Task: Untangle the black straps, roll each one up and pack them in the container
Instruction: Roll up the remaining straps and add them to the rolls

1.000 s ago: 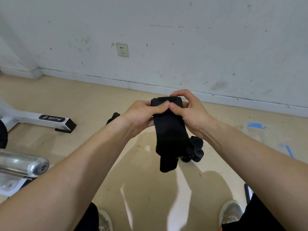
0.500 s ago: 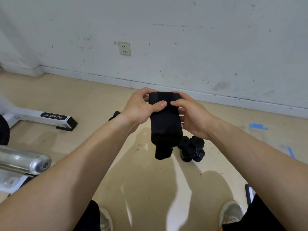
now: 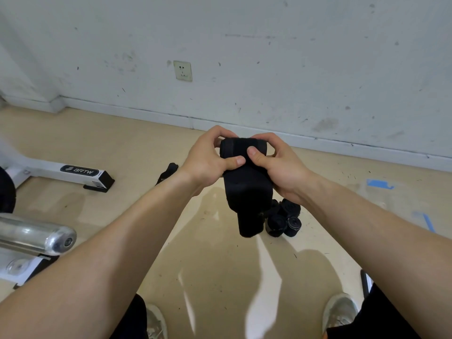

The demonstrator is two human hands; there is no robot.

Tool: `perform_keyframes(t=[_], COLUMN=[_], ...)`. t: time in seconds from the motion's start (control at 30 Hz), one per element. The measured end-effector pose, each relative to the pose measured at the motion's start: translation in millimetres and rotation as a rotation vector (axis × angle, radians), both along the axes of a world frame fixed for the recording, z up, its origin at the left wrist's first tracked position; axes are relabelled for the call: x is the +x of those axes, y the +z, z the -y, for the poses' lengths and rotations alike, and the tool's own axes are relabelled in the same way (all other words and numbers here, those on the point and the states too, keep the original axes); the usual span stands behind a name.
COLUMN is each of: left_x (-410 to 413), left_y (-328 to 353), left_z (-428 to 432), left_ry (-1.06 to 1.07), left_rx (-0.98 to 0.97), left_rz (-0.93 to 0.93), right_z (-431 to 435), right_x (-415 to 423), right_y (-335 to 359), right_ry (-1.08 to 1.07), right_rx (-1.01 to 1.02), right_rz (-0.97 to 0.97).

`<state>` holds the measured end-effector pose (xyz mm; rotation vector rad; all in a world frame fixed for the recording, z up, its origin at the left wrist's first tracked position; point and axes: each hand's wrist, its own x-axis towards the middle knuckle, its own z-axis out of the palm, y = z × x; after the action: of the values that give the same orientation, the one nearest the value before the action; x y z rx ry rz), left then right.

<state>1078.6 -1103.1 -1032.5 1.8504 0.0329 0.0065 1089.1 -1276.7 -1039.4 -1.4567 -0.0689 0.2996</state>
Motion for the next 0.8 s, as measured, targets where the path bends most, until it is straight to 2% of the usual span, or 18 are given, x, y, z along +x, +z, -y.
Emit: perform_keyframes(t=[0.27, 0.47, 0.57, 0.8], left_x=[-3, -5, -4, -5], left_y=[5, 9, 8, 14], left_z=[3, 3, 5, 2], left_ry=[-0.046, -0.128, -0.051, -0.025], left_rx=[-0.271, -0.415, -0.425, -0.472], left_rz=[-0.258, -0.342, -0.346, -0.404], right_z=[4, 7, 6, 6], right_x=[1, 2, 2, 1], right_y=[-5, -8, -9, -7], right_ry=[0.016, 0.044, 0.066, 0.052], right_rx=[-0.041, -0.096, -0.154, -0.270], right_rz=[0.009, 0.064, 0.135, 0.304])
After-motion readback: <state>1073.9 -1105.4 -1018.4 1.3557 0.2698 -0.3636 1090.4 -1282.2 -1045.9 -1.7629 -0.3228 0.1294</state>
